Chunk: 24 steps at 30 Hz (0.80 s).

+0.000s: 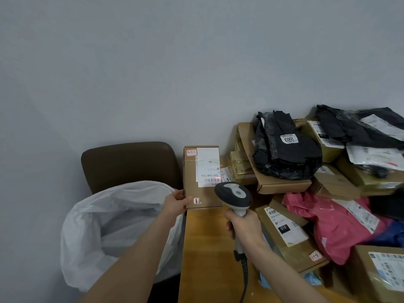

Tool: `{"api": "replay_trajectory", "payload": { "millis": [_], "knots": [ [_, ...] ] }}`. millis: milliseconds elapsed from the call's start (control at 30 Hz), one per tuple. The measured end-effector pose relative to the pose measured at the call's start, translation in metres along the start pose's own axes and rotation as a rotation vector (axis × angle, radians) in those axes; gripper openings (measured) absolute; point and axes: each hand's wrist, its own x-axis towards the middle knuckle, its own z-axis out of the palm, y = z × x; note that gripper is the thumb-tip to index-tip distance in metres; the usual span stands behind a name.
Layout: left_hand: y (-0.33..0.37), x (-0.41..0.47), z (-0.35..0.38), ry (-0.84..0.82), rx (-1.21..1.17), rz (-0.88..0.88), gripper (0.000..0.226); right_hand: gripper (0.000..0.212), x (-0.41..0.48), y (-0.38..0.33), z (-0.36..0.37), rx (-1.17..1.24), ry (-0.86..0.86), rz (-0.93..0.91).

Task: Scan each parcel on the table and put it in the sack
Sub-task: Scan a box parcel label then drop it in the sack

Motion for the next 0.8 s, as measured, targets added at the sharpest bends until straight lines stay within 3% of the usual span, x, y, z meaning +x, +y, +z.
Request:
{"api": "replay_trajectory", "payload": {
  "millis": [800],
  "knots": [
    [-0.010,-0.031,-0.003,0.036,-0.044,-0.019,0.052,0.013,-0.015,0.011,-0.008,0.081,-0.084,-0.014]
  ]
}}
